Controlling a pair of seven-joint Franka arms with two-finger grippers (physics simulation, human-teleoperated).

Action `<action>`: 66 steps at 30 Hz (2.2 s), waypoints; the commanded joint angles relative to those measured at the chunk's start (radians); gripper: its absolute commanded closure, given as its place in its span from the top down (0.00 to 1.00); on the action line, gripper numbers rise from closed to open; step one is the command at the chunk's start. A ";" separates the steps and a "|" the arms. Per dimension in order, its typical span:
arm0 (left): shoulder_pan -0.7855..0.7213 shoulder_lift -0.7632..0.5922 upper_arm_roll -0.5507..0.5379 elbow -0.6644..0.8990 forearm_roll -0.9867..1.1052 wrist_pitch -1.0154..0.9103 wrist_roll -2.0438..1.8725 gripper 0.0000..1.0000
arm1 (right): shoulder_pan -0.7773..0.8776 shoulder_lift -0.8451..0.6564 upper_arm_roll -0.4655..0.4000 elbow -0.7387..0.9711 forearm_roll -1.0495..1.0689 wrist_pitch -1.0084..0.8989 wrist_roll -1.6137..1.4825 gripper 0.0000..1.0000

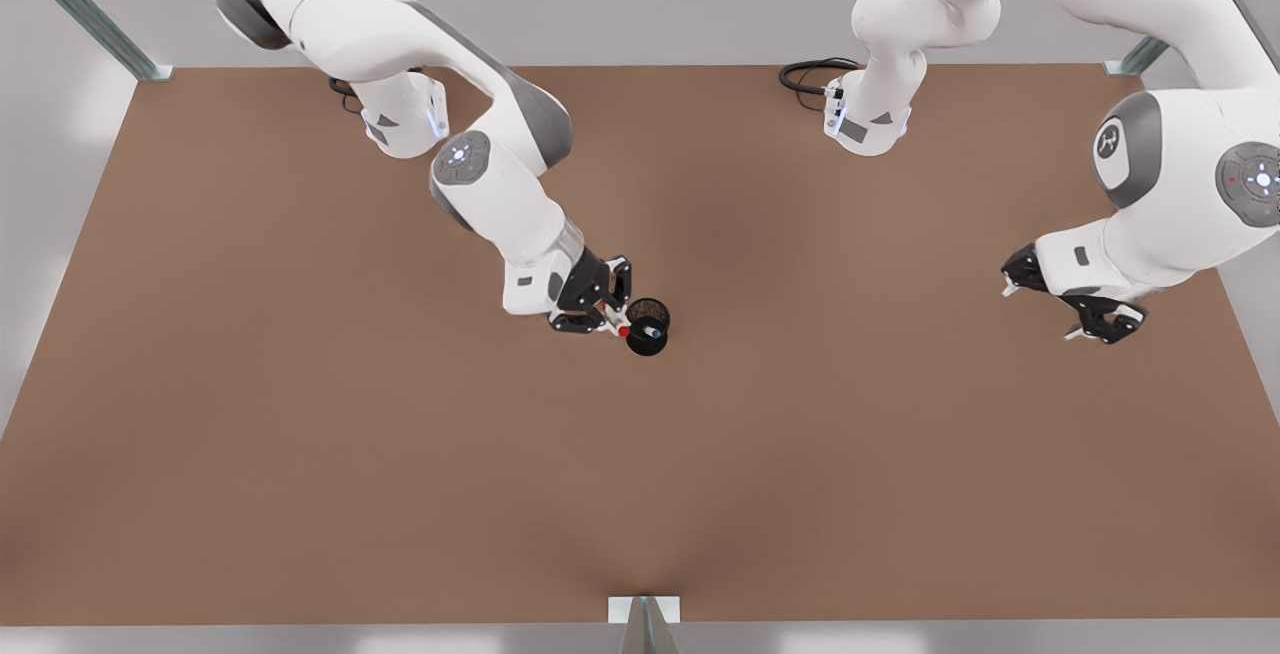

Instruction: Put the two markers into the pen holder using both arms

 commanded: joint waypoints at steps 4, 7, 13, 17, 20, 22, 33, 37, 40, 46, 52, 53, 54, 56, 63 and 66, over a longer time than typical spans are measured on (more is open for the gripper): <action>0.000 0.003 0.001 0.001 0.007 -0.031 -0.652 1.00 | 0.054 0.055 -0.008 0.003 -0.092 0.261 0.396 0.28; 0.002 0.011 0.000 -0.001 0.007 -0.030 -0.652 1.00 | 0.059 0.063 -0.007 0.001 -0.106 0.299 0.406 0.28; 0.003 0.019 0.000 -0.001 0.000 -0.028 -0.652 1.00 | 0.070 0.124 -0.008 -0.014 -0.250 0.304 0.450 0.29; 0.002 0.026 0.000 -0.001 -0.001 -0.028 -0.652 1.00 | 0.074 0.141 -0.008 -0.042 -0.282 0.304 0.453 0.29; 0.003 0.028 0.000 -0.001 -0.001 -0.025 -0.652 1.00 | 0.073 0.141 -0.008 -0.066 -0.317 0.304 0.461 0.29; 0.003 0.028 0.000 -0.001 -0.001 -0.025 -0.652 1.00 | 0.054 0.109 -0.005 -0.129 -0.325 0.336 0.470 0.29; 0.005 0.049 0.000 -0.001 -0.001 -0.024 -0.652 1.00 | 0.039 0.092 -0.008 -0.250 -0.369 0.412 0.470 0.32; 0.007 0.049 0.000 0.001 -0.001 -0.024 -0.652 1.00 | 0.039 0.098 -0.011 -0.249 -0.382 0.411 0.469 1.00; 0.005 0.049 0.000 -0.001 -0.001 -0.024 -0.652 1.00 | 0.028 0.100 -0.011 -0.232 -0.382 0.397 0.462 1.00; 0.007 0.049 0.000 -0.001 -0.010 -0.024 -0.652 1.00 | -0.120 0.063 0.009 0.001 -0.383 -0.018 0.369 1.00; 0.005 0.046 0.000 0.001 -0.030 -0.024 -0.646 1.00 | -0.436 -0.198 0.135 0.001 -0.253 -0.548 0.212 1.00; 0.005 0.045 0.000 0.001 -0.042 -0.024 -0.646 1.00 | -0.227 -0.270 -0.175 0.003 -0.095 -0.556 0.119 1.00; 0.025 0.043 0.001 0.001 -0.076 -0.024 -0.644 1.00 | -0.159 -0.337 -0.287 -0.049 -0.090 -0.591 0.074 1.00; 0.033 0.040 0.003 0.002 -0.090 -0.025 -0.646 1.00 | 0.008 -0.383 -0.512 -0.068 -0.030 -0.681 0.013 1.00; 0.003 0.074 -0.003 0.010 -0.052 -0.027 -0.641 1.00 | 0.028 -0.440 -0.566 -0.164 0.023 -0.712 -0.048 1.00; -0.001 0.078 -0.003 0.010 -0.047 -0.027 -0.617 1.00 | 0.028 -0.431 -0.579 -0.121 0.023 -0.740 -0.041 1.00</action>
